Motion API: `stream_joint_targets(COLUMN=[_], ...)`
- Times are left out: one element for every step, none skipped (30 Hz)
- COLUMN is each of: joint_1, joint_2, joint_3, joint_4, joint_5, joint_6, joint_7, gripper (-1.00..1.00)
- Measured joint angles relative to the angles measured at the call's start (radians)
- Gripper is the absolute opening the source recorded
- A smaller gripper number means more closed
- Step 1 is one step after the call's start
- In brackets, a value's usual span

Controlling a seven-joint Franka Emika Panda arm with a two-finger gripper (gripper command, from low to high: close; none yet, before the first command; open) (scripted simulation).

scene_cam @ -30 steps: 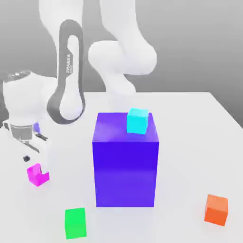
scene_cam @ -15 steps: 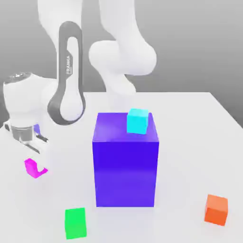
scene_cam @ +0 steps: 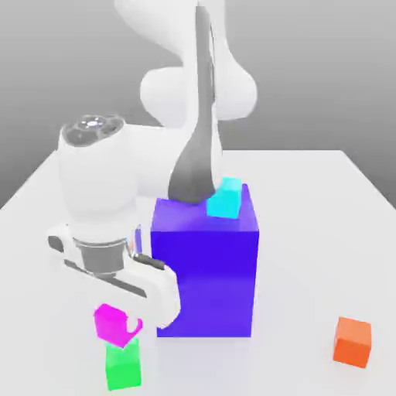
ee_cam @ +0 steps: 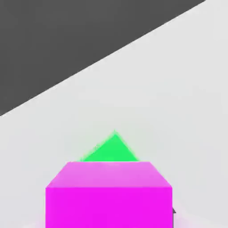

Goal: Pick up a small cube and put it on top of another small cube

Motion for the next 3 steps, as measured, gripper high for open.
stream_joint_targets(joint_1=[0.0,0.0,0.0], joint_2=[0.0,0.0,0.0], joint_3=[0.0,0.0,0.0], joint_4=[0.0,0.0,0.0], joint_5=[0.0,0.0,0.0], joint_6=[0.0,0.0,0.0], joint_7=[0.0,0.0,0.0], gripper=[1.0,1.0,1.0])
